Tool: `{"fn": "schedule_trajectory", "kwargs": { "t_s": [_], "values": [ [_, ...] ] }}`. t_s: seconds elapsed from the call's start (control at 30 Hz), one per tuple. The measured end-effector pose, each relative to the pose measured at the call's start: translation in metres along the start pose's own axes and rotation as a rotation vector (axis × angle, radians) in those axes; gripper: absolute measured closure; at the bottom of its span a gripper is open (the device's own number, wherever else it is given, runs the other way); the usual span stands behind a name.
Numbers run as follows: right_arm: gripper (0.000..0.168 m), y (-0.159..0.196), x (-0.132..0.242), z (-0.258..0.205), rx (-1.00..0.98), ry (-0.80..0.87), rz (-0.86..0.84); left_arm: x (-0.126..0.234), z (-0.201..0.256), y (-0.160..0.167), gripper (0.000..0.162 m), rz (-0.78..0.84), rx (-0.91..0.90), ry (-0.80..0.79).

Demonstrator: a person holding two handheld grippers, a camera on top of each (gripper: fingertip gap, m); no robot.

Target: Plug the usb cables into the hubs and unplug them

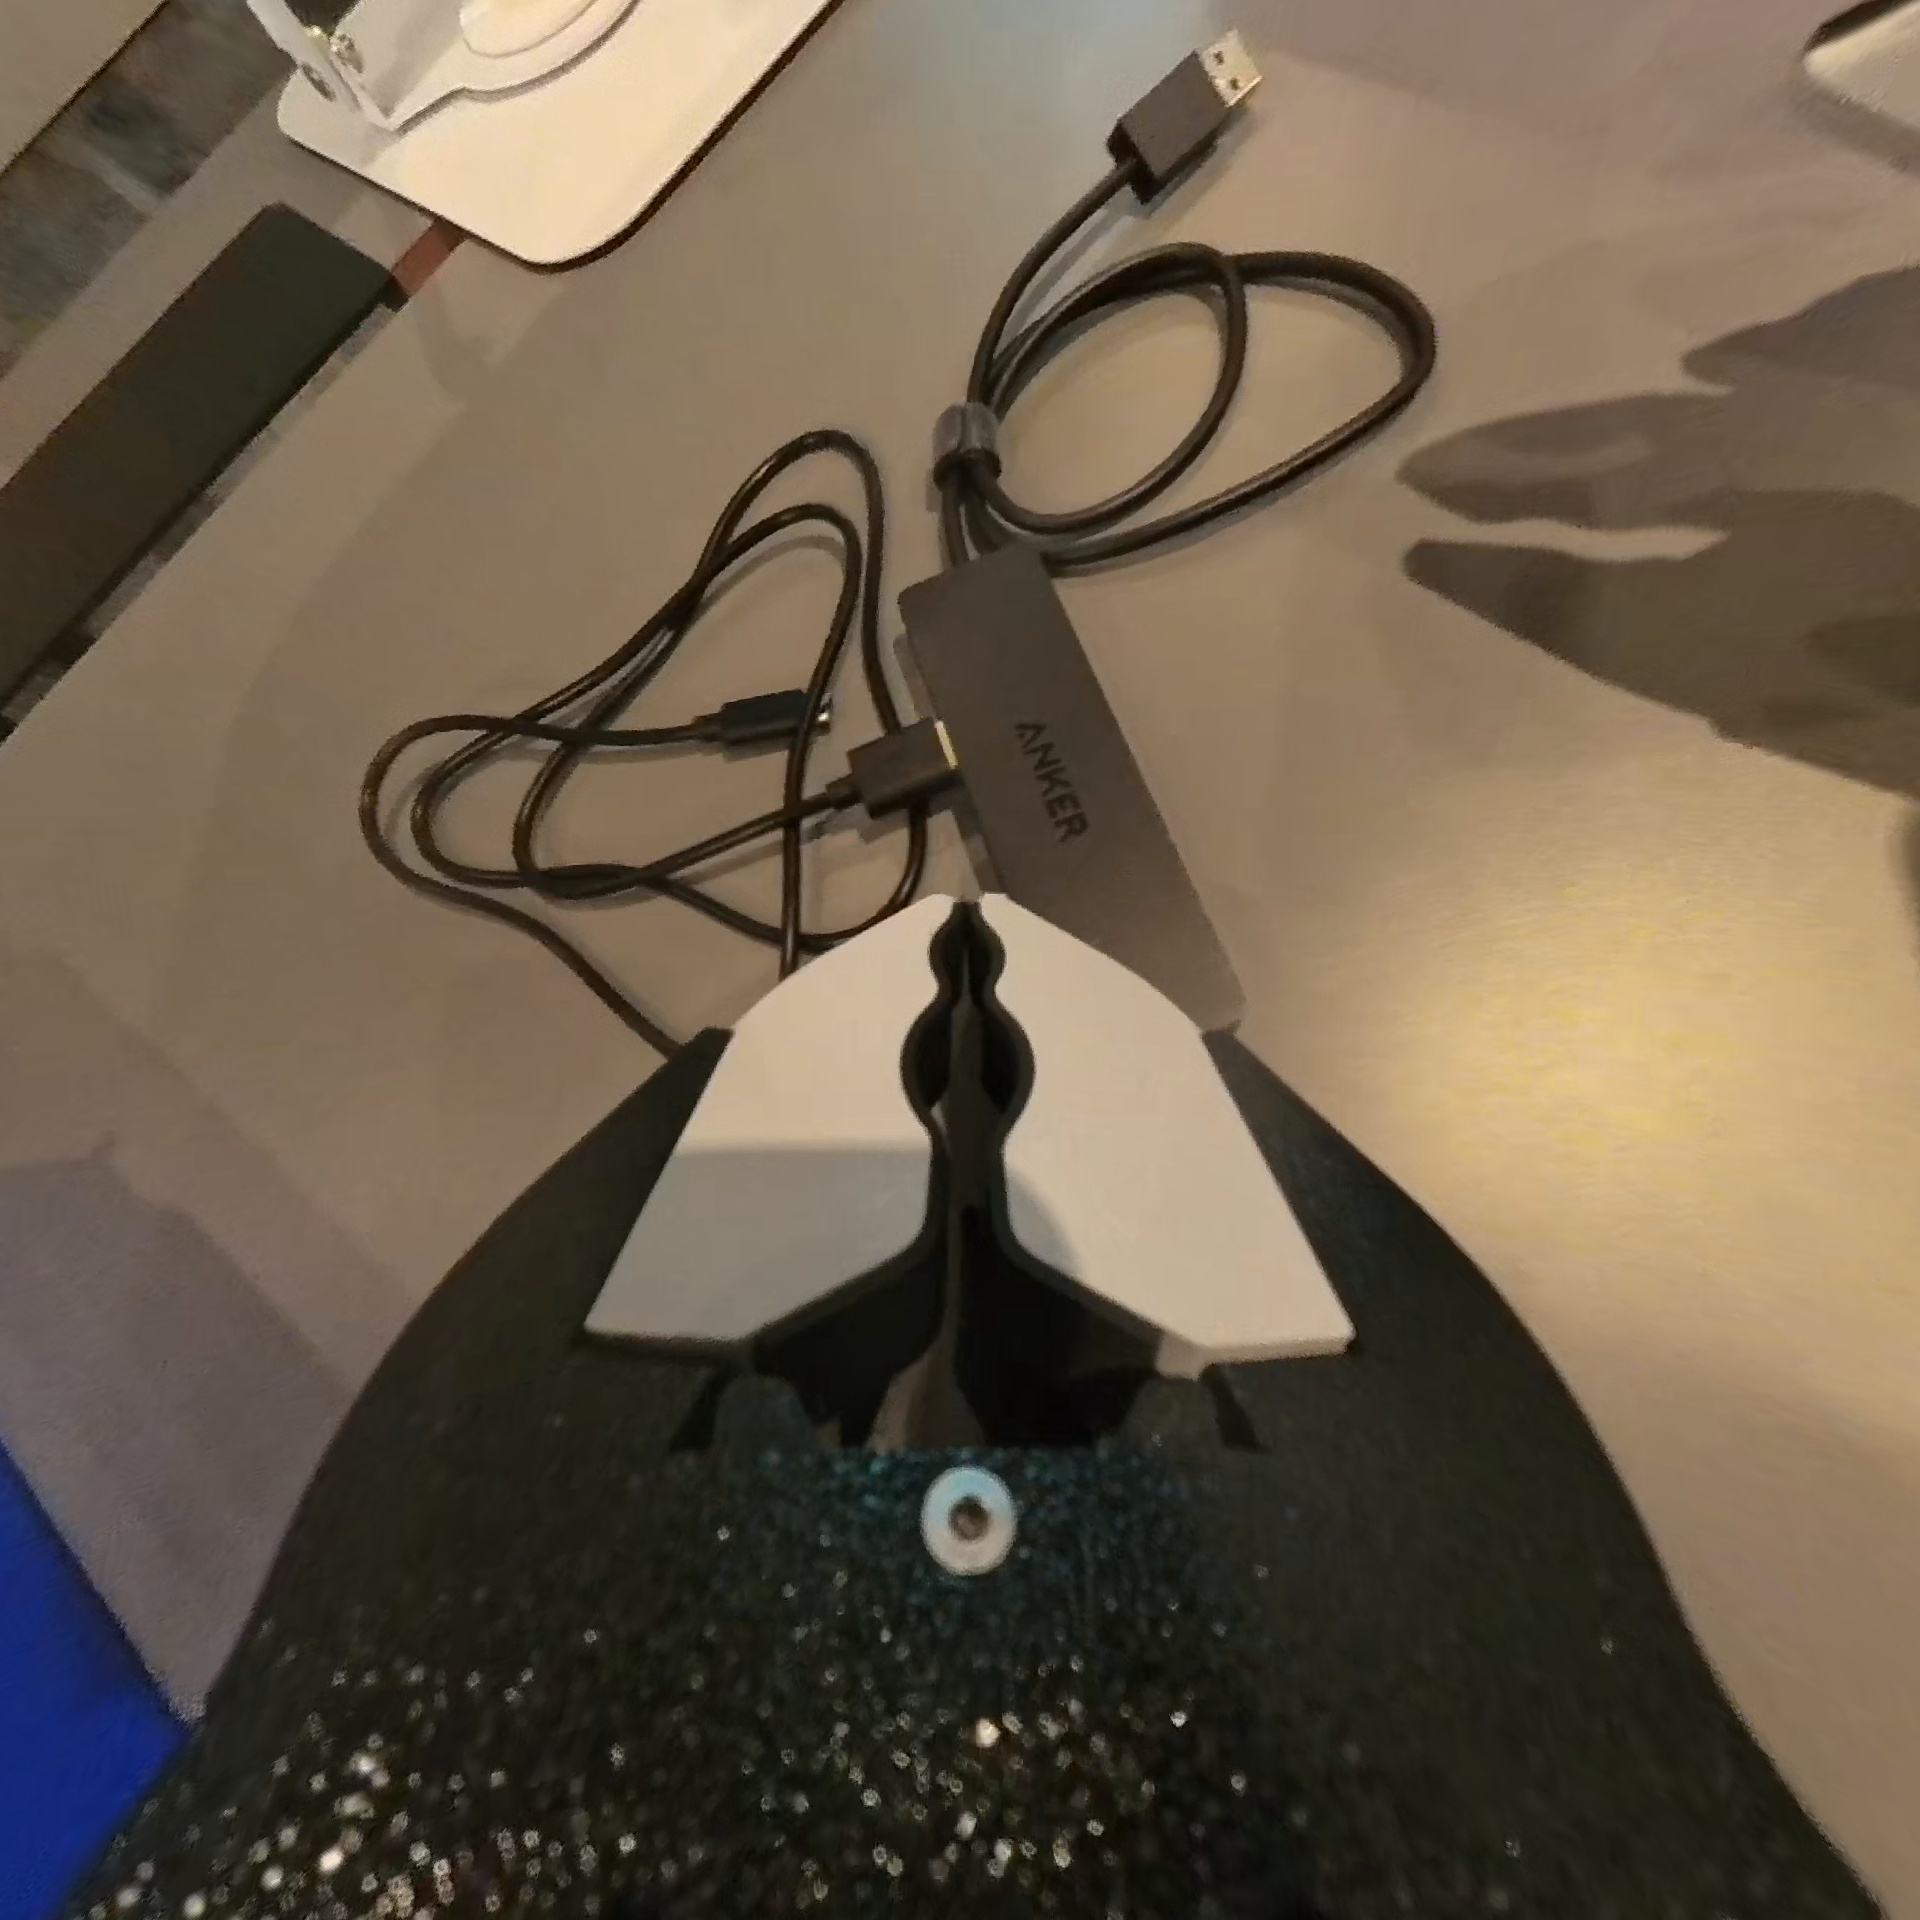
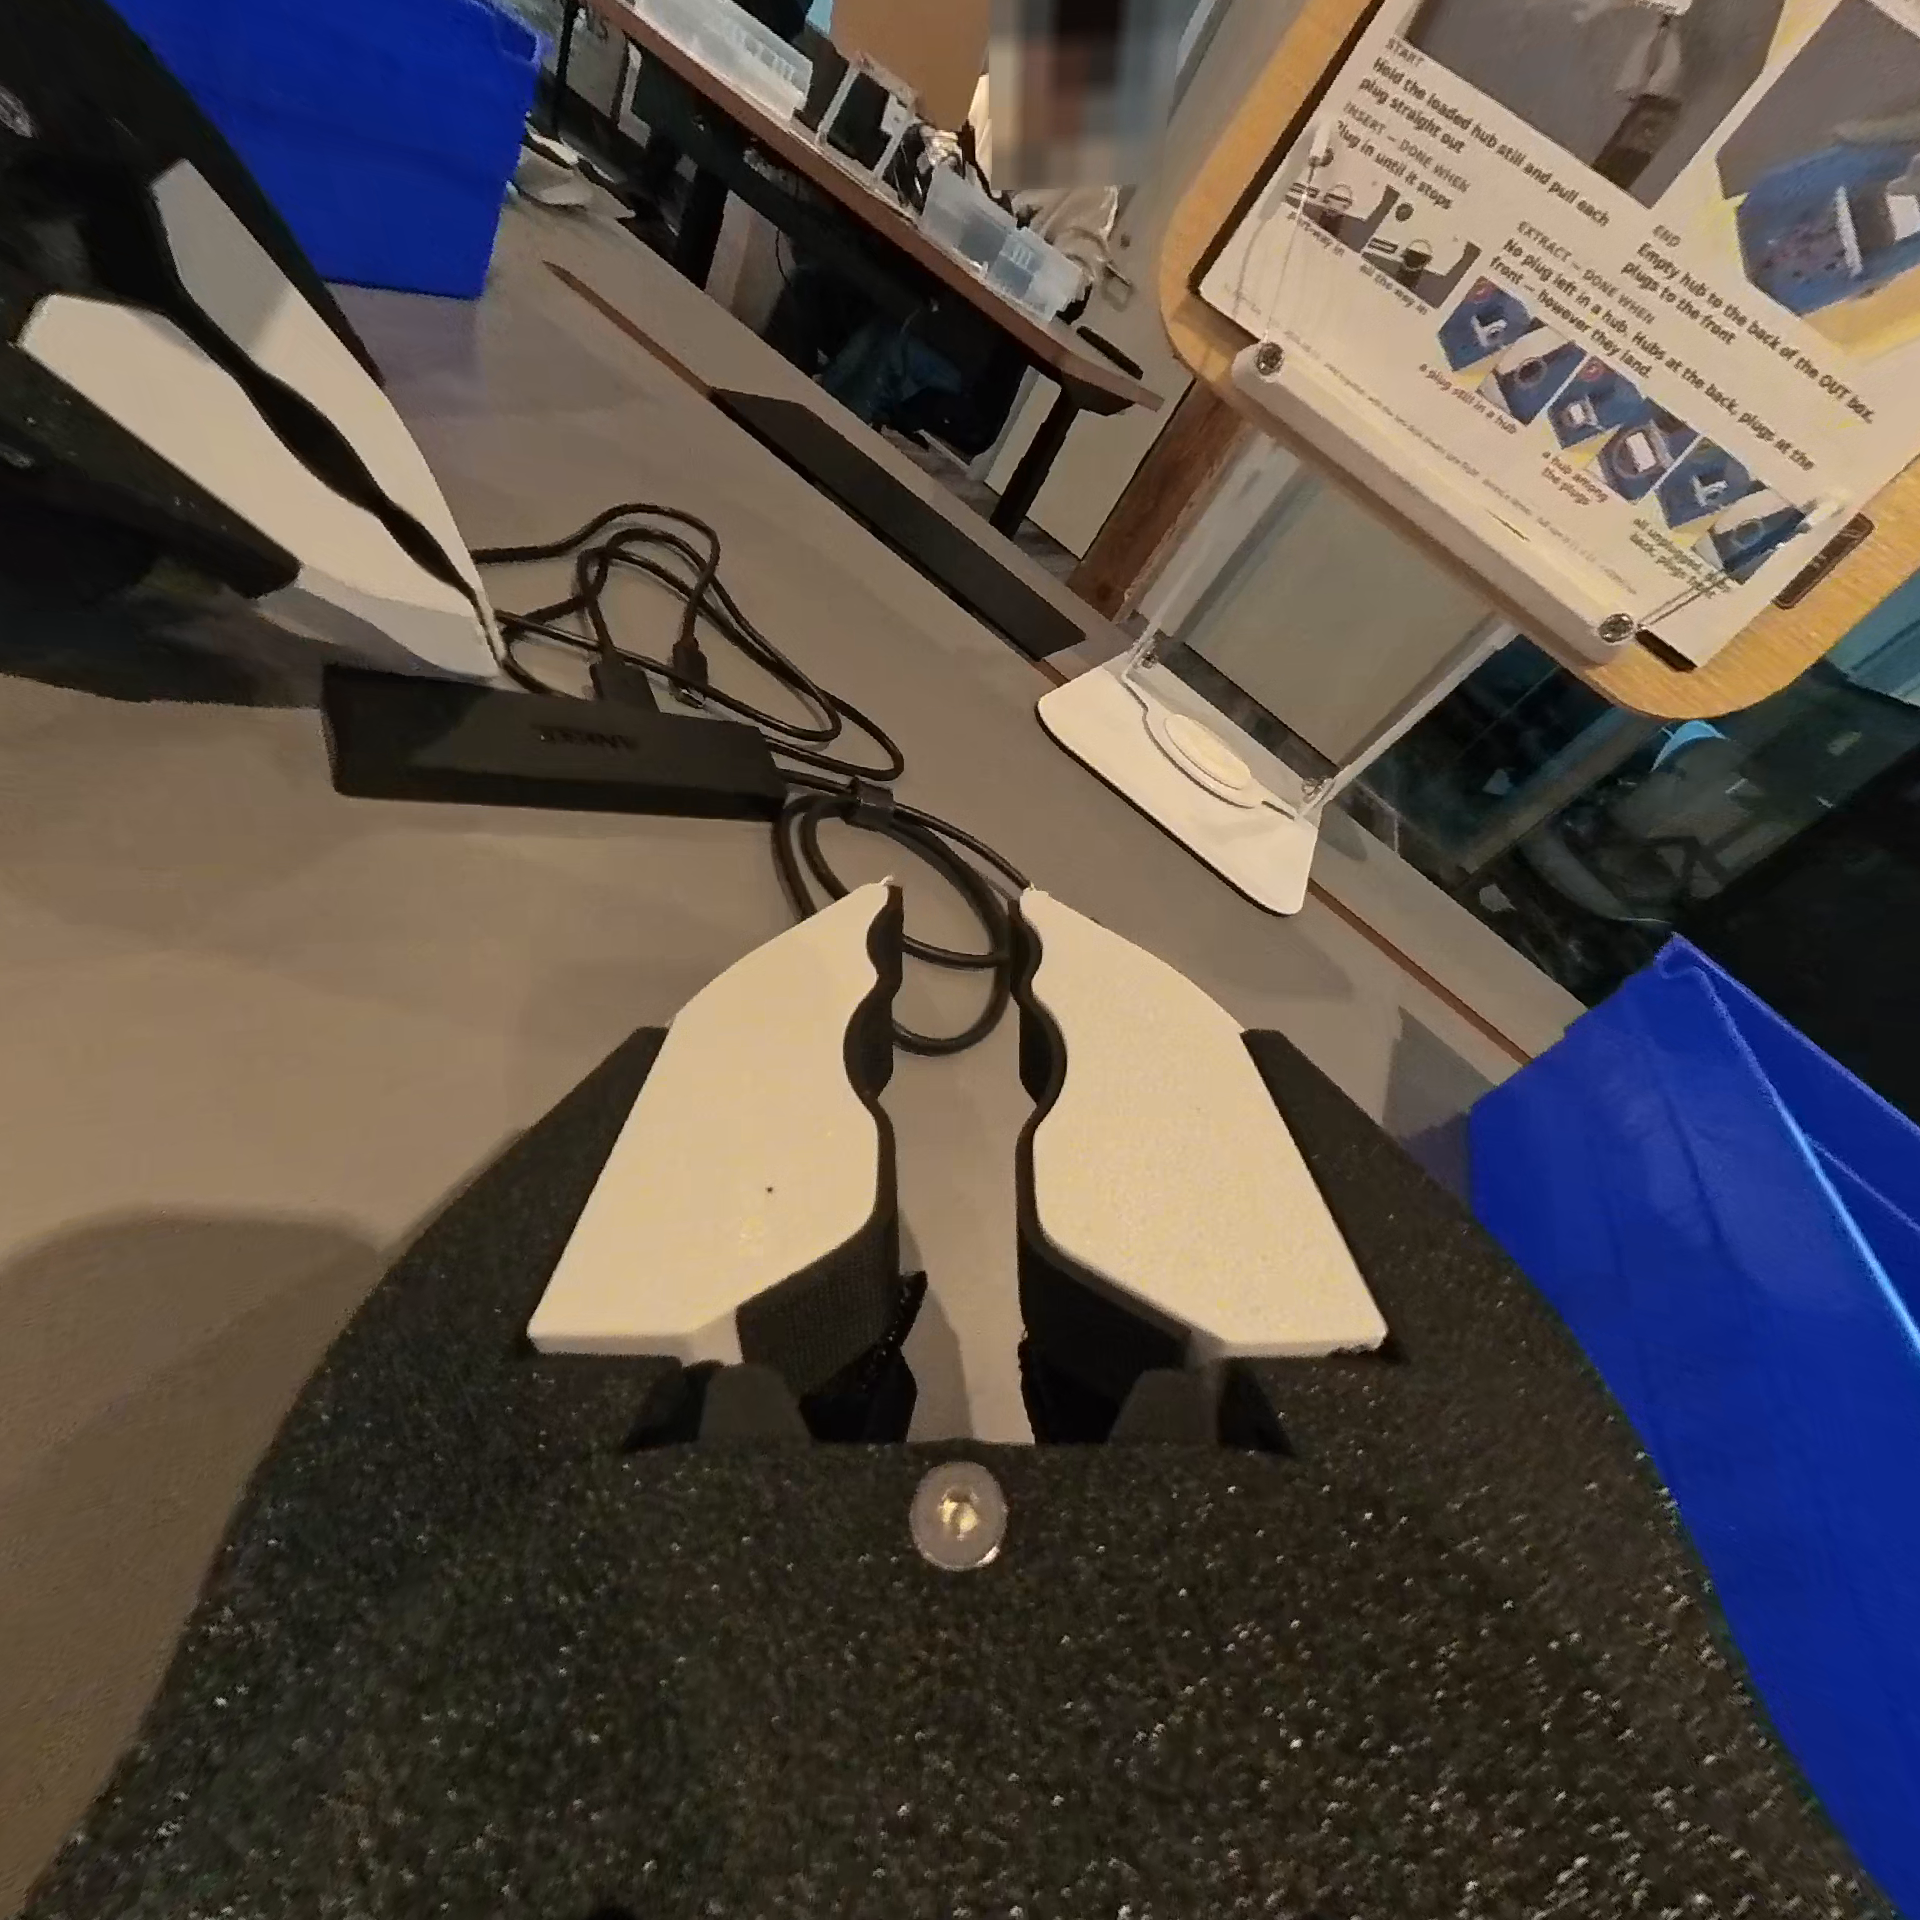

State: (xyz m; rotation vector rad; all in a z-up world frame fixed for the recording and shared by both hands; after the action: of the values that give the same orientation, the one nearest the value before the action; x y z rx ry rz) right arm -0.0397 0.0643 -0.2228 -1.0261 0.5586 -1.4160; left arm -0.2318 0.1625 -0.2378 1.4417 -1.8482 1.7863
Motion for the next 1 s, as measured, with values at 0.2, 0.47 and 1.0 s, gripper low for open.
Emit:
{"fn": "schedule_trajectory", "kwargs": {
  "t_s": [0.2, 0.47, 1.0],
  "values": [
    [0.149, 0.0, -0.001, -0.002, 0.015, -0.004, -0.005, 0.0, 0.008, -0.003, 0.162, 0.008, -0.042, 0.016],
    [0.149, 0.0, -0.002, -0.003, 0.029, -0.006, -0.015, -0.002, 0.025, -0.008, 0.162, 0.036, -0.111, 0.04],
    [0.089, -0.018, -0.023, -0.031, -0.372, -0.306, -0.248, 0.014, -0.002, -0.011, 0.162, 0.263, -0.073, -0.193]
  ]
}}
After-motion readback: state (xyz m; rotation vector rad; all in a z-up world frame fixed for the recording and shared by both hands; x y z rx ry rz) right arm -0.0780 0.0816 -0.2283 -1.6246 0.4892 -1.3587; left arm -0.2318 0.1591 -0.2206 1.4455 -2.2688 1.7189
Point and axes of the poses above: each gripper's, where its closed fingertips meet, x back along the fingers, y out of its underside, z = x × y across the jaws, the point moved 9 cm from there along x, back along the fingers, and after that the axes turned 6 degrees about -z, right-handed, at the moved point
